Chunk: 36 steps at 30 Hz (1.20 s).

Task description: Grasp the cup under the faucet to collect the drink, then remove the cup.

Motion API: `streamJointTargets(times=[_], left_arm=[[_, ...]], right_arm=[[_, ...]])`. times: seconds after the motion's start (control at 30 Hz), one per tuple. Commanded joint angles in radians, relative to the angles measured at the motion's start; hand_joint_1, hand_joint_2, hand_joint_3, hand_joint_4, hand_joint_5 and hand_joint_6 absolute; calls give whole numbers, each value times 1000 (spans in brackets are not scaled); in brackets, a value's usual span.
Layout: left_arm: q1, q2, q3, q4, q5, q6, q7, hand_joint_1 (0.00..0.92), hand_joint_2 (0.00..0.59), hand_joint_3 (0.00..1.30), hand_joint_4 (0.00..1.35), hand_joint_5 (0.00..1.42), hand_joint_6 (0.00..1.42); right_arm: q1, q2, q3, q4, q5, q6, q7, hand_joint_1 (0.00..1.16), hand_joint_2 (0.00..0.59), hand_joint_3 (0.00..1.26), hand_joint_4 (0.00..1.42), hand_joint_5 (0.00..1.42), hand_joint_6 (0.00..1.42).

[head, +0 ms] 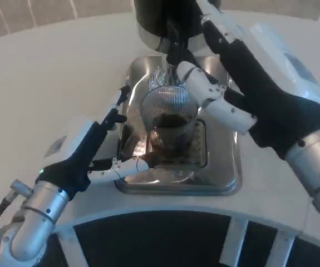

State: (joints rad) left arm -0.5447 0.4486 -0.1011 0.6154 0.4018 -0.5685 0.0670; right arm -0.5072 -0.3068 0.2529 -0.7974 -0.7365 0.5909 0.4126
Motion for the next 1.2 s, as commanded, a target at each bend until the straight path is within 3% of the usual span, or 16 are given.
streamJointTargets(times=[0.03,0.33,0.7,0.9,1.1,1.2], left_arm=[[0,-3,-13,9,8,-9,5,260,45,0,0,211,250],[8,-6,-14,-6,8,-10,8,260,45,0,0,220,248],[5,-10,-12,-5,3,-33,17,320,57,0,0,238,268],[-16,-13,-11,31,-7,-47,14,331,56,0,0,239,280],[-52,-31,-17,86,-12,-40,2,330,54,0,0,239,282],[-63,-36,-18,102,-12,-42,2,329,54,0,0,239,282]], right_arm=[[65,-18,-31,-90,-54,-15,20,51,535,0,0,0,0],[238,-35,-127,-241,-173,7,128,63,534,0,0,0,0],[468,26,-168,-250,-263,-58,212,79,533,0,0,0,0],[554,114,-199,-250,-309,-146,265,85,533,0,0,0,0],[580,227,-227,-250,-348,-256,318,94,540,0,0,0,0],[597,265,-248,-250,-367,-308,338,94,544,0,0,0,0]])
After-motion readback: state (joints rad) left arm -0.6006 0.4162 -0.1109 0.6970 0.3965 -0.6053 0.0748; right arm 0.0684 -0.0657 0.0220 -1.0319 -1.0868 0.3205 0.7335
